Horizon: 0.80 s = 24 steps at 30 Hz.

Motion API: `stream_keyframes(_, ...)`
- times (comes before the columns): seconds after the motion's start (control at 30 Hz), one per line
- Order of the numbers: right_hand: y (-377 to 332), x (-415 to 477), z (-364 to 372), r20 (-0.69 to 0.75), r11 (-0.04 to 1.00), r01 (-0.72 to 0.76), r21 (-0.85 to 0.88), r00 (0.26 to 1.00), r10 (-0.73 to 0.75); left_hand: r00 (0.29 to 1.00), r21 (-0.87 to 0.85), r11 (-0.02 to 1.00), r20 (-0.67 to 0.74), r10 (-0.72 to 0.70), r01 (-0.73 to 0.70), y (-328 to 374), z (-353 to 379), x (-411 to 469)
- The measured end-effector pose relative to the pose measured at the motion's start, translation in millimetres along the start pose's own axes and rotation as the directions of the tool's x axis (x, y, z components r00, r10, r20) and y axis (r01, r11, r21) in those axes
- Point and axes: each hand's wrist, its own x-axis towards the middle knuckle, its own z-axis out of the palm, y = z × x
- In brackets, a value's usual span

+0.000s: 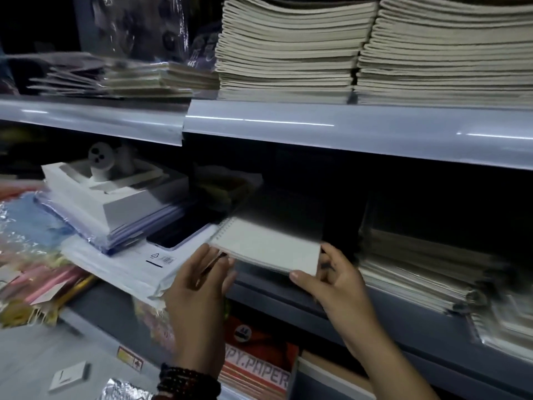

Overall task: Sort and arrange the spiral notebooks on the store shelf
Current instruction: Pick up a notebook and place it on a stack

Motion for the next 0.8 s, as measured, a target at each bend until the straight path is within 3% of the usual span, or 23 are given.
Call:
stream_keyframes(0.2, 12, 36, 1, -0.077, 0.986, -0.002, -0.17, 0.997, -0.012, 0.987, 0.232, 0.973, 0.159, -0.029, -0.009, -11, 4, 36)
stream_keyframes(0.4, 16, 43, -4, -0.021, 0.964, -0.035, -0.263, 0.999, 0.03, 0.931, 0.349, 0.936, 0.327, -0.162, 0.04, -10, 1, 49)
stream_keyframes(0.5, 15, 34, -10, -0.042, 0.968, -0.044, -0.247, 0.999, 0.035, 0.96, 0.382, 0.921, 0.276, -0.038, -0.073, -11, -4, 41)
stream_keyframes(0.6, 14, 14, -16, -0.08, 0.987, 0.024, -0.161, 0.996, -0.037, 0.952, 0.527, 0.818, 0.297, 0.077, -0.23, -14, -11, 25)
stream_keyframes(0.7, 12, -12, -31, -0.068, 0.981, 0.109, -0.16, 0.99, -0.121, 0.918, 0.602, 0.741, 0.393, 0.049, -0.297, -14, -14, 2)
stream_keyframes(0.8, 6, -39, -55, -0.063, 0.969, 0.125, -0.211, 0.988, -0.141, 0.874, 0.601, 0.729, 0.485, -0.007, -0.328, -14, -8, -22)
